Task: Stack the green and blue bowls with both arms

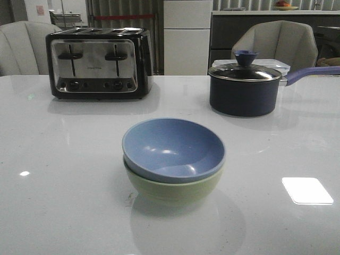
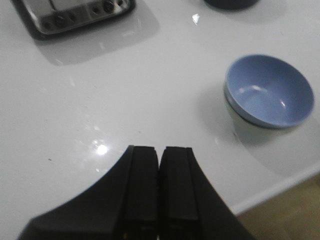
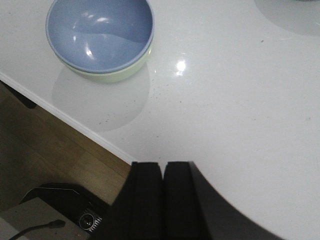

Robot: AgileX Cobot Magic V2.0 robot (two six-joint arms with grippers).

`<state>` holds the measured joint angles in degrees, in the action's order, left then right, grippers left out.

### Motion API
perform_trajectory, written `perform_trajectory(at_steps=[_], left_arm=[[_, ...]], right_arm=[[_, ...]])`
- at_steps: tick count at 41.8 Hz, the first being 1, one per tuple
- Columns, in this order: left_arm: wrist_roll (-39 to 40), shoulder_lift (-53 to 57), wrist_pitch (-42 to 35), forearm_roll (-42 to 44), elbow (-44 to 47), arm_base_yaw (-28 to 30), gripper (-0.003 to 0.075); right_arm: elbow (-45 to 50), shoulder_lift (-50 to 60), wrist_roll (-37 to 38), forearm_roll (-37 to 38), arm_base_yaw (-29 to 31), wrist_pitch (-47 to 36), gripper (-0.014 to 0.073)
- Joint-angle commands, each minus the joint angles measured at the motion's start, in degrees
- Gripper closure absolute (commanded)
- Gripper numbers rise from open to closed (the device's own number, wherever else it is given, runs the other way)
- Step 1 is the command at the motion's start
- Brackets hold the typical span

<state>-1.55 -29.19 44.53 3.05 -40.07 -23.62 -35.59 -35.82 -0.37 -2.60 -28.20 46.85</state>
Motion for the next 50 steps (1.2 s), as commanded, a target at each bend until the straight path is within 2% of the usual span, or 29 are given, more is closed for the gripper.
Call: perform_trajectory(at_steps=[1, 11, 21, 31, 50], left_arm=[[0.56, 4.80, -12.40, -0.32, 2.94, 5.43, 0.0627], [0.56, 19.62, -30.67, -1.45, 20.70, 17.14, 0.0627], [0.56, 27.78, -38.47, -5.18, 33.78, 23.68, 0.0627], [0.56, 30.52, -49.31, -5.84, 40.58, 24.18, 0.0627], [0.46, 30.53, -49.50, -5.65, 40.47, 22.22, 0.0627]], right_arm=[[-1.43, 0.17, -0.16, 0.61, 0.04, -3.32, 0.0538], [-1.43, 0.17, -0.16, 0.61, 0.04, -3.32, 0.0538], [-1.43, 0.17, -0.16, 0.61, 0.04, -3.32, 0.0538], [-1.43, 0.17, -0.16, 0.61, 0.04, -3.32, 0.0538], [-1.43, 0.17, -0.16, 0.61, 0.04, -3.28, 0.0538]])
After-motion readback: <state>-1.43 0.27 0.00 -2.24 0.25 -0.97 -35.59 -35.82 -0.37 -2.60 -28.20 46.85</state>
